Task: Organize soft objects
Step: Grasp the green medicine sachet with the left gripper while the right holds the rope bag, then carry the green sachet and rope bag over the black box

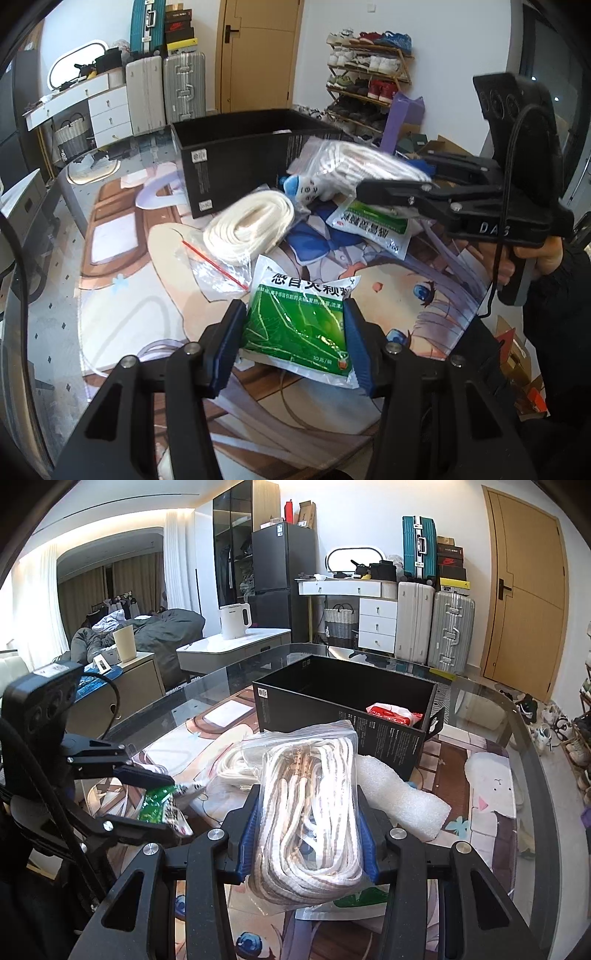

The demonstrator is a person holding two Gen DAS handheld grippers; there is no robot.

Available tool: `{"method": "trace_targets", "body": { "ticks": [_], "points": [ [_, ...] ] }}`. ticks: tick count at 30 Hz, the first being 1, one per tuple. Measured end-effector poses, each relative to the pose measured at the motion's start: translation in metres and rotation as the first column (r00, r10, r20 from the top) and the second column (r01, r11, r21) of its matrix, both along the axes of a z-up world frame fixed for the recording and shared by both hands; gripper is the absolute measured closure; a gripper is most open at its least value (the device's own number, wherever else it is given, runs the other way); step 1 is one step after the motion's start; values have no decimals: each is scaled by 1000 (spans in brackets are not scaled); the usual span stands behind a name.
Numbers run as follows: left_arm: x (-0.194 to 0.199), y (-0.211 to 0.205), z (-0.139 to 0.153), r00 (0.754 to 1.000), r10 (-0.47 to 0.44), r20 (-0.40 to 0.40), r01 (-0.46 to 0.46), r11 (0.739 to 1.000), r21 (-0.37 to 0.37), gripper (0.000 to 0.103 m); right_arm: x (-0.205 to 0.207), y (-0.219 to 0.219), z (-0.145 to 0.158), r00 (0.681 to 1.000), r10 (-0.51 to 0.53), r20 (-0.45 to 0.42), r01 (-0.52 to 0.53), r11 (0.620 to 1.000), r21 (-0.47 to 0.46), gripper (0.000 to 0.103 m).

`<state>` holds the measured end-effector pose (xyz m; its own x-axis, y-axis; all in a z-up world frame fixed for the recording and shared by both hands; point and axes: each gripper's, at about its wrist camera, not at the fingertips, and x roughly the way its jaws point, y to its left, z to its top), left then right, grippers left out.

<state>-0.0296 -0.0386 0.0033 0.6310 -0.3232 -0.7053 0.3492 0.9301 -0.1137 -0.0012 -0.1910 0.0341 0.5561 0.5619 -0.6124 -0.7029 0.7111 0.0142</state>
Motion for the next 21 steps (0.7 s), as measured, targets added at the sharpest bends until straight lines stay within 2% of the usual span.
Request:
{"method": "trace_targets", "body": {
  "ticks": [12,21],
  "points": [
    [17,14,20,992,103,75,-102,995,-19,52,1,0,0,1000,0,-1,0,1000,9,58],
    [32,18,28,985,136,105,-133,990,-40,52,2,-1,1,1000,-20,4,20,1000,5,58]
  ]
}}
